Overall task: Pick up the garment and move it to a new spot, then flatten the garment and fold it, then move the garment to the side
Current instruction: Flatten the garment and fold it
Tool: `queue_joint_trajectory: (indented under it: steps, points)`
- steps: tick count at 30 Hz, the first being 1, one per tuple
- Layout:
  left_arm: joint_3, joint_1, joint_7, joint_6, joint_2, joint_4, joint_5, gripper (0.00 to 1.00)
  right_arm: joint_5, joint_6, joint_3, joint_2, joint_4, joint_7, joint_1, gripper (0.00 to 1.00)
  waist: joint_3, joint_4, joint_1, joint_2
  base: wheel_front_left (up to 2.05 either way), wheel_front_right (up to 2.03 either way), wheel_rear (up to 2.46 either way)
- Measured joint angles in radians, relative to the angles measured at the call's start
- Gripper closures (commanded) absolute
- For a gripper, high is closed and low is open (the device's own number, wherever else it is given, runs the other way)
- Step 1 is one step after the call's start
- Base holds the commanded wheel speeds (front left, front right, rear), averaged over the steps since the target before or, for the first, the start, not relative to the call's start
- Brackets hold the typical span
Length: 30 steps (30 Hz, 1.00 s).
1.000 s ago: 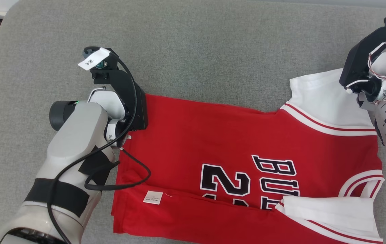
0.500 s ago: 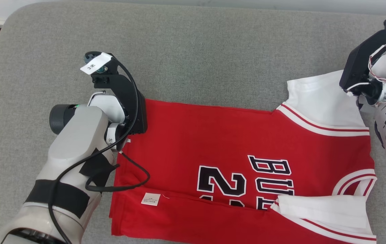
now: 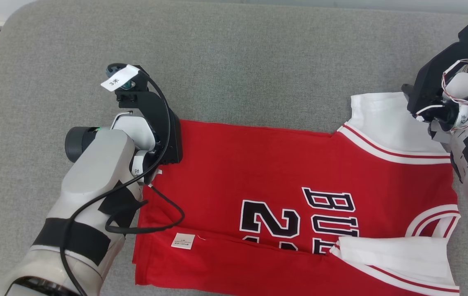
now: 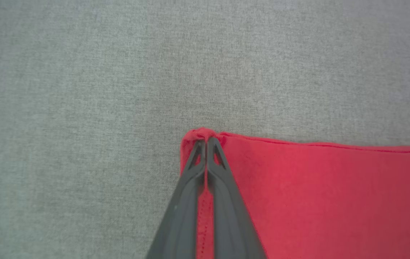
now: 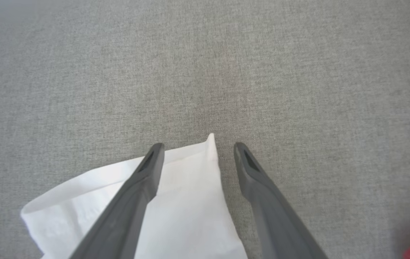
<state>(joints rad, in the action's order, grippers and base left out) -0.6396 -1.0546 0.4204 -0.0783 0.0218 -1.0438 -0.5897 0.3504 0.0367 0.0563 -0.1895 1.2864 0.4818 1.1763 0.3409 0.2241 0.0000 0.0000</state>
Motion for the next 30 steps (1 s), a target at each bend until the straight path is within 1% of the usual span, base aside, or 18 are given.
queue_joint_trajectory:
  steps: [2, 3, 4, 5, 7, 8, 9, 10, 11, 12, 21, 24, 26, 30]
  points:
    - [-0.005, 0.0, 0.0, 0.0, 0.0, 0.0, -0.001, 1.0, 0.0, 0.0, 0.001, 0.003, 0.002, 0.004, -0.002, 0.0, 0.005, 0.001, 0.0, 0.0, 0.0, 0.0, 0.0]
    - [-0.008, 0.0, 0.0, 0.0, 0.0, 0.0, -0.003, 1.0, 0.0, 0.0, 0.002, 0.004, 0.003, 0.004, -0.003, 0.04, 0.007, 0.002, 0.0001, 0.0001, 0.0, 0.0, 0.0]
    - [-0.011, 0.0, 0.0, 0.0, 0.0, 0.0, -0.005, 1.0, 0.0, 0.006, 0.002, 0.004, 0.003, 0.004, -0.004, 0.2, 0.008, 0.003, 0.0, 0.0, 0.0, 0.0, 0.0]
    - [-0.014, 0.0, 0.0, 0.0, 0.0, 0.0, -0.008, 1.0, 0.0, 0.008, 0.002, 0.004, 0.003, 0.007, -0.004, 0.5, 0.009, 0.003, 0.0, 0.0, 0.0, 0.0, 0.0]
    - [-0.017, 0.0, -0.005, 0.0, 0.0, 0.0, -0.01, 1.0, 0.0, 0.008, 0.002, 0.002, 0.003, 0.011, -0.004, 0.58, 0.01, 0.004, 0.0, 0.0, 0.0, 0.0, 0.0]
    - [-0.018, 0.0, -0.005, 0.0, 0.0, 0.0, -0.01, 1.0, 0.0, 0.009, 0.002, 0.001, 0.004, 0.012, -0.004, 0.64, 0.011, 0.004, 0.0, 0.0, 0.0, 0.0, 0.0]
    - [-0.02, 0.0, -0.007, 0.0, 0.0, 0.0, -0.012, 1.0, 0.0, 0.009, 0.003, -0.001, 0.004, 0.012, -0.004, 0.67, 0.012, 0.005, 0.0, 0.0, 0.0, 0.0, 0.0]
    - [-0.021, 0.0, -0.007, 0.0, 0.0, 0.0, -0.015, 1.0, 0.0, 0.013, 0.003, -0.003, 0.004, 0.012, -0.004, 0.74, 0.012, 0.004, 0.0, 0.0, 0.0, 0.0, 0.0]
    - [-0.022, 0.0, -0.007, 0.0, 0.001, 0.0, -0.018, 1.0, 0.0, 0.016, 0.003, -0.004, 0.004, 0.012, -0.004, 0.85, 0.013, 0.004, 0.0, 0.0, 0.0, 0.0, 0.0]
    - [-0.024, 0.0, -0.007, 0.0, 0.001, 0.0, -0.018, 1.0, 0.0, 0.016, 0.004, -0.005, 0.004, 0.012, -0.004, 0.99, 0.013, 0.004, 0.0, 0.0, 0.0, 0.0, 0.0]
    - [-0.031, -0.016, -0.031, -0.002, 0.001, -0.002, -0.02, 1.0, 0.0, 0.026, 0.005, -0.008, 0.004, -0.008, -0.001, 1.0, 0.012, -0.002, 0.0, 0.0, 0.0, 0.0, 0.0]
    - [-0.032, -0.026, -0.048, -0.01, 0.0, -0.005, -0.02, 1.0, 0.0, 0.026, 0.004, -0.008, 0.003, -0.029, 0.0, 1.0, 0.007, -0.003, 0.0, 0.0, 0.0, 0.0, 0.0]
    - [-0.033, -0.027, -0.063, -0.01, 0.0, -0.011, -0.02, 1.0, 0.0, 0.035, 0.003, -0.009, 0.0, -0.047, 0.002, 1.0, 0.003, -0.004, 0.0, 0.0, 0.0, 0.0, 0.0]
    - [-0.032, -0.04, -0.091, -0.012, 0.0, -0.017, -0.02, 1.0, 0.0, 0.038, 0.003, -0.014, -0.006, -0.081, 0.003, 1.0, -0.003, -0.005, 0.0, 0.0, 0.0, 0.0, 0.0]
